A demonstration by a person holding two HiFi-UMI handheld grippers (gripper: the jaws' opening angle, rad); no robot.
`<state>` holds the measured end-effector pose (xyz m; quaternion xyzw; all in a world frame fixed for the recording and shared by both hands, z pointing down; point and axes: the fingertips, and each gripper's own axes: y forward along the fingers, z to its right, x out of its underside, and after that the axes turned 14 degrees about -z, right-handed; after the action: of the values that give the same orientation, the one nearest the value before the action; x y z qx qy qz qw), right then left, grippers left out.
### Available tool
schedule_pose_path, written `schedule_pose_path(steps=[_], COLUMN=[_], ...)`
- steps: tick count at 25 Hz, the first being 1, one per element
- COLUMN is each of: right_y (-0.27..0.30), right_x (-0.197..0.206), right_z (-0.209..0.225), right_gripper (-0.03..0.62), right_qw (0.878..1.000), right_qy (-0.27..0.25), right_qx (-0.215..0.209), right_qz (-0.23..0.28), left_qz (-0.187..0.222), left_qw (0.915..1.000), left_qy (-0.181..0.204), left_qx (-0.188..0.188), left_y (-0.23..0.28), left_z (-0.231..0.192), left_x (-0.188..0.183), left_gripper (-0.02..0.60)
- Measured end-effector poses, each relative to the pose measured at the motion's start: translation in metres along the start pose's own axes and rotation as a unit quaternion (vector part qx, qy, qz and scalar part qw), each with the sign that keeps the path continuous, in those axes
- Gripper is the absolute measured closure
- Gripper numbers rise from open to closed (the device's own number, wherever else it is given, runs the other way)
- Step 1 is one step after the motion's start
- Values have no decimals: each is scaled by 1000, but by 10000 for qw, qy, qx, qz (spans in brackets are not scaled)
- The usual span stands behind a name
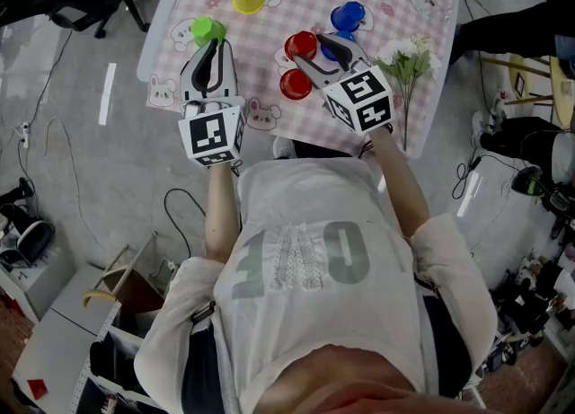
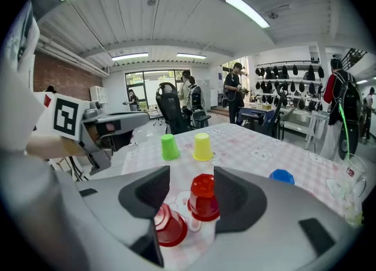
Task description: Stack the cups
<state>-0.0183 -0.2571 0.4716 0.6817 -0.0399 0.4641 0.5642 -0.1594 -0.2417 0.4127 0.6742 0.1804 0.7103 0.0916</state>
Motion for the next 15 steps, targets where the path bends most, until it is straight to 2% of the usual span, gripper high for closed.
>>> schedule_pose_path(steps=[6, 15], right_y=[-17, -4], right_x=[19, 48], right_z=[-44, -56], right_gripper=[330, 330], right_qw=[9972, 9959], right_qy=[-237, -342], right_qx=[-683, -655], right_qz=[-179, -515], left_qz=[44, 72], left_qw=[10000, 10000], left_qy=[26, 21], left_qx=[-9, -47], left_y=[-6, -16], left_z=[3, 5], left_x=[-1, 1], left_gripper=[551, 551])
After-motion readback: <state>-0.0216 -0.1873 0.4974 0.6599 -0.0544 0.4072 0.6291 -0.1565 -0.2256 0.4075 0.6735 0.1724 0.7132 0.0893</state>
